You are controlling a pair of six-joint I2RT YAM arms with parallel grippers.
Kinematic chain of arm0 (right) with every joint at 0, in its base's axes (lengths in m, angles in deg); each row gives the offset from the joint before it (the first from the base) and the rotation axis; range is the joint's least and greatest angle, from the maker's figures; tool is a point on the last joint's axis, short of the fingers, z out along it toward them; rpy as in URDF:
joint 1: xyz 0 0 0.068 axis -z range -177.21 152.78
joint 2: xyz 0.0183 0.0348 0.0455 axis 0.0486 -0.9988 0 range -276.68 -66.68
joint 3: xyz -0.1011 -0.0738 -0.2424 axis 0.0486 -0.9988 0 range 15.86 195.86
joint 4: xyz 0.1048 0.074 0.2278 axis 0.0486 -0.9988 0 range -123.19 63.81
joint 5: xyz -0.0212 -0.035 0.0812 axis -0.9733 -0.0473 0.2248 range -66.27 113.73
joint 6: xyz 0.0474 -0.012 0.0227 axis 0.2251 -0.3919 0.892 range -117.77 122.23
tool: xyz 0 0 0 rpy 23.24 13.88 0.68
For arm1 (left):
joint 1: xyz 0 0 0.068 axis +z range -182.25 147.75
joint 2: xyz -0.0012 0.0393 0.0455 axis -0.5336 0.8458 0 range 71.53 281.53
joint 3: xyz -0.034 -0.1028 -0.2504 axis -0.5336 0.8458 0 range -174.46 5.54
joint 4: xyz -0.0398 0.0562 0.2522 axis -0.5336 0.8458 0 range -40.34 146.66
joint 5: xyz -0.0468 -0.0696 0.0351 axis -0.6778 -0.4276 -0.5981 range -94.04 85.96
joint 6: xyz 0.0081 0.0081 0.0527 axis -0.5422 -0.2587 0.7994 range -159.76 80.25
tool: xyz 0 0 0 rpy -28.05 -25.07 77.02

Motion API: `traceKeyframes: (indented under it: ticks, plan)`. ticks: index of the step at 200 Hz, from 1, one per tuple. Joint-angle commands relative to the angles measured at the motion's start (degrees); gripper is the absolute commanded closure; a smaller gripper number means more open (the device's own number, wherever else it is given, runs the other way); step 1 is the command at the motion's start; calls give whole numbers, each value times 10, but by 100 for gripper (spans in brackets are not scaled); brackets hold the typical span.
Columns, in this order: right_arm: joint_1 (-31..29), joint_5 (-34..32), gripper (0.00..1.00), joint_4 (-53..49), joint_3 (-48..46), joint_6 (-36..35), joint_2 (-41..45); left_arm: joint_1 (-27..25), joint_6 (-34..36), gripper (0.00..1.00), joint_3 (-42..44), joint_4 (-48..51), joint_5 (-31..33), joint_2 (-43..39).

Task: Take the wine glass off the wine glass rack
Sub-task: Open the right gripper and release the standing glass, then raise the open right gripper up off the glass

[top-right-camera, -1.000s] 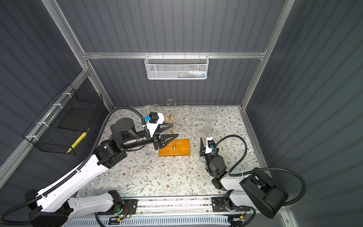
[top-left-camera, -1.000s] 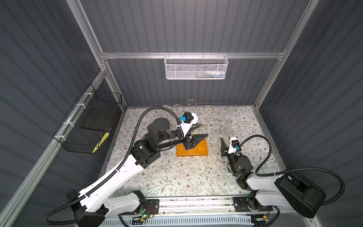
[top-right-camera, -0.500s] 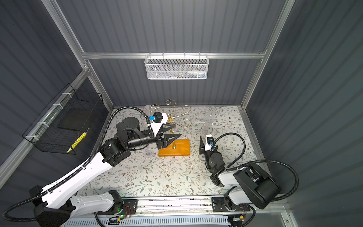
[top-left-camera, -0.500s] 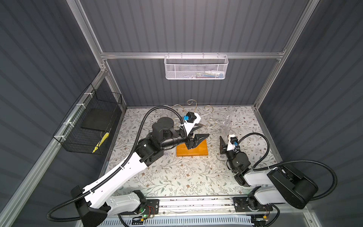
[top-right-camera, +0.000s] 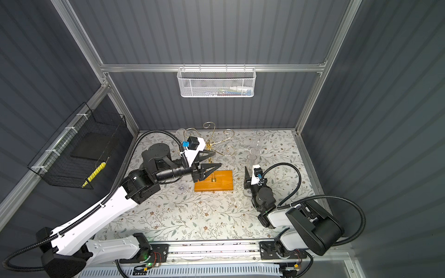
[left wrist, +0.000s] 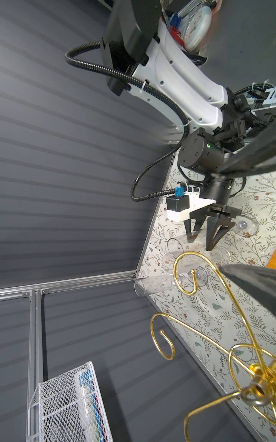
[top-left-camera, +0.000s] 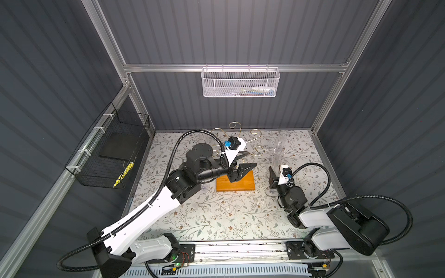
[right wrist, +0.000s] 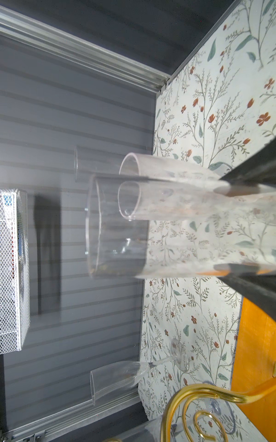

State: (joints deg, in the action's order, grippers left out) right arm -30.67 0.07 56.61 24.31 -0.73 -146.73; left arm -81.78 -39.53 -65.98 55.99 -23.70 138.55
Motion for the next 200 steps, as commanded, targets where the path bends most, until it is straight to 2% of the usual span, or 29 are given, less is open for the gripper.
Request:
traceKeyframes:
  ticks: [1, 47, 170, 200]
  plan:
    - [2, 1, 55, 18, -12, -3, 15, -2, -7, 41, 2, -15, -13, -2]
    - [0, 3, 49, 18, -28, -4, 29, -2, -14, 41, 10, -23, -16, -8]
    - [-14, -2, 43, 18, -52, 0, 54, -2, -17, 41, 5, -35, -34, 5]
    - [-18, -3, 39, 17, -58, -4, 64, -2, -15, 41, 8, -34, -35, 3]
